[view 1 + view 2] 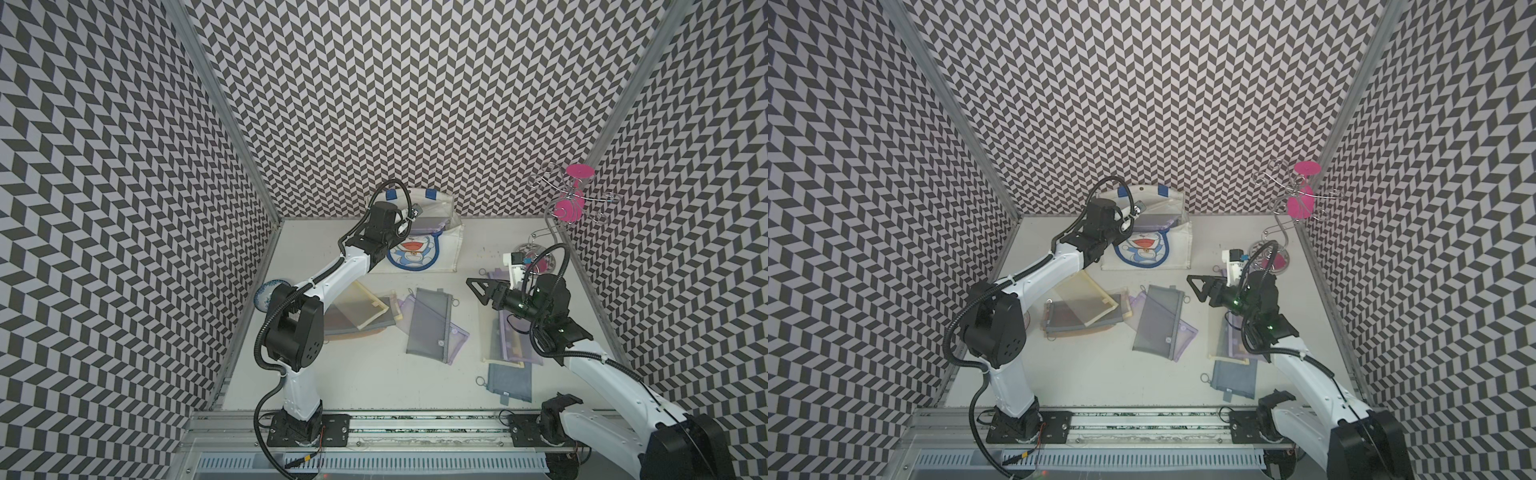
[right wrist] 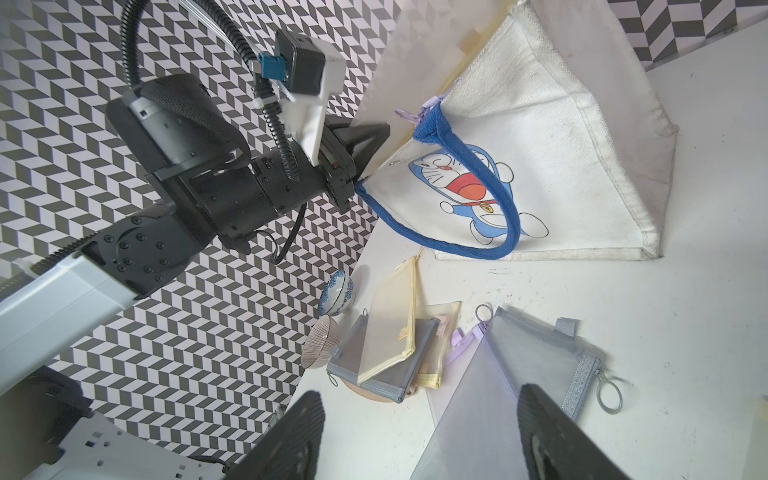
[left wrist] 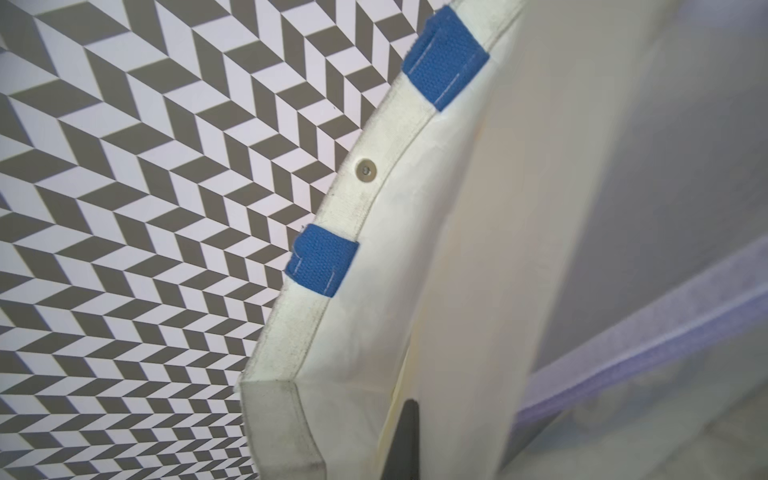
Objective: Put the pencil pouch into the canvas bag
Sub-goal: Place the pencil pouch in the canvas bag.
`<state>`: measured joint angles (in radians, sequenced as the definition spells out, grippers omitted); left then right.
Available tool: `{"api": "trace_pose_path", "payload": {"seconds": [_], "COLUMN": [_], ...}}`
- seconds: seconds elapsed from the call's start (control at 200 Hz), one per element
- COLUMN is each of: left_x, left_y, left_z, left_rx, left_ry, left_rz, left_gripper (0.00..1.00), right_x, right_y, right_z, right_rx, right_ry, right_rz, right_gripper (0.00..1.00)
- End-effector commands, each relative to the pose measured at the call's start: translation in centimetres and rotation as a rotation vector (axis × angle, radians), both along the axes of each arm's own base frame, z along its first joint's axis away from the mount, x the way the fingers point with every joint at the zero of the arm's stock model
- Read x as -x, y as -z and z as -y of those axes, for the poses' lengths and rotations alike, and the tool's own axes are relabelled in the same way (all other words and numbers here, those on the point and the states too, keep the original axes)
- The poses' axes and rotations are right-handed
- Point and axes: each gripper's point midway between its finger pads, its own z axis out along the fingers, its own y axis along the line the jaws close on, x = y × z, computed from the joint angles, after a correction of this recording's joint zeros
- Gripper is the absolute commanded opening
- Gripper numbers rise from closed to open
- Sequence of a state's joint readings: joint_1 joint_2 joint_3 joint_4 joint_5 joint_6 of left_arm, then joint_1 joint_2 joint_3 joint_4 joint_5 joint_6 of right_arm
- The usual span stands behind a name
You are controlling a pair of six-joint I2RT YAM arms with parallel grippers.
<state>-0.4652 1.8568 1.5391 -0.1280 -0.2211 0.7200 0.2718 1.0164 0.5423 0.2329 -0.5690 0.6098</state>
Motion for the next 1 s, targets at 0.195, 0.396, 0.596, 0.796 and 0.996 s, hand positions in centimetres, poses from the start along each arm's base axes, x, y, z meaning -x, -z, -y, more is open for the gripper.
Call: {"api": "trace_pose_path", "payload": {"seconds": [0.195,0.396,0.596,0.796,0.996], "left_x": [-0.4,-0.2,1.3,7.1,17.3], "left_y": [-3.5,-5.6,-8.3,-9.3,-7.4], "left_z": [-0.6,-0.7,0.1,2.3,4.3], "left_rx": [0.124,0.188,0.336,0.477,0.814], "left_ry": [-0.001,-0.027,-0.047,-0.073,0.096], "left_rz": [0.044,0.046,-0.015,-0.103,-0.378], "left_gripper": [0.41,0.61,0.67,0.73,0.73], "right_x": [-0.7,-0.5,-0.5,-0.2,0.5], "right_y": [-2.2,-2.5,-2.7,-1.8,1.2], "right_z": [0.2,0.4,0.6,0.6,0.4], "right_rx": [-0.009,-0.007,-0.009,-0.012,0.022], "right_ry": [0.009,0.018,0.026,0.020,-0.010], "right_rz": [0.086,0.093,0.096,0.068,0.008], "right_gripper": [0.74,0.74,0.74,0.74,0.74]}}
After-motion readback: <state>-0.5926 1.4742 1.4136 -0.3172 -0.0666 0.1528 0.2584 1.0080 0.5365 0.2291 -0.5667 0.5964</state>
